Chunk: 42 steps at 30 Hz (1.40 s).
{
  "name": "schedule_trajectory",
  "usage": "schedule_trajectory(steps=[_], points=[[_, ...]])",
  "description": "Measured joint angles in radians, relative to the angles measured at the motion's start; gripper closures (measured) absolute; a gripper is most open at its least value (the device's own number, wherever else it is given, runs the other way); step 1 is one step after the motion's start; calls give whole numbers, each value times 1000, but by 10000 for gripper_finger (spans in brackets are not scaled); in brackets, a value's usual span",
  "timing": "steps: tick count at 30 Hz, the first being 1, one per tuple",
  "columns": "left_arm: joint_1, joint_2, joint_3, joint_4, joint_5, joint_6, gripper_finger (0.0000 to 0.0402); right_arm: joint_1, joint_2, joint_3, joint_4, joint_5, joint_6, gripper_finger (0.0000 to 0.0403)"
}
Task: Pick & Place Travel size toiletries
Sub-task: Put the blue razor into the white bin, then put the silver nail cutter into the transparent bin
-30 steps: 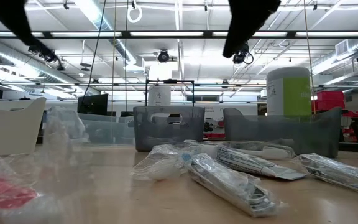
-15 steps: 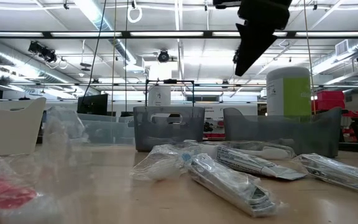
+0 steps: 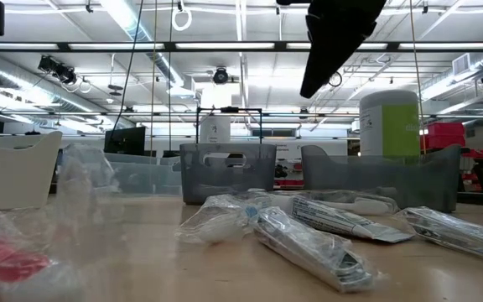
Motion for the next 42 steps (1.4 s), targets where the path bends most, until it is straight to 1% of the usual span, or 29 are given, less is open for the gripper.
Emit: schedule_trajectory(steps=[5, 8, 10, 12, 14, 17, 18, 20, 23, 25, 28, 31, 35, 38, 40, 42], points=[[18, 0, 1, 6, 0, 37, 286, 0, 0, 0, 22, 0, -9, 258], [40, -4, 30, 0, 27, 117, 281, 0, 0, 0, 31, 0, -9, 257], [58, -8, 63, -44, 67, 208, 281, 0, 0, 0, 37, 0, -9, 256], [77, -8, 106, -107, 75, 233, 282, 0, 0, 0, 48, 0, -10, 256], [91, -8, 159, -156, 22, 245, 285, 0, 0, 0, 62, -1, -10, 257], [103, -8, 230, -137, -138, 352, 287, 0, 0, 0, 83, -23, -10, 258], [107, -8, 251, -112, -190, 409, 287, 0, 0, 0, 89, -34, -10, 257], [119, -8, 282, -45, -255, 537, 287, 0, 0, 0, 97, -58, -19, 256], [146, -8, 293, 115, -272, 737, 286, 0, 1, 0, 106, -79, -36, 257], [164, -5, 293, 237, -236, 872, 286, 0, 1, 0, 112, -78, -36, 258], [192, 21, 293, 418, -149, 1084, 285, 0, 1, 0, 115, -78, -36, 257], [209, 61, 293, 545, -59, 1251, 285, 0, 1, 0, 118, -78, -36, 256], [218, 144, 293, 603, 60, 1394, 285, 0, 1, 0, 118, -78, -39, 258], [222, 215, 293, 607, 181, 1499, 285, 0, 1, 0, 118, -78, -45, 256], [226, 264, 293, 610, 248, 1511, 283, 0, 1, 0, 118, -78, -45, 257], [226, 306, 293, 616, 295, 1486, 279, 0, 1, 0, 118, -78, -45, 258]])
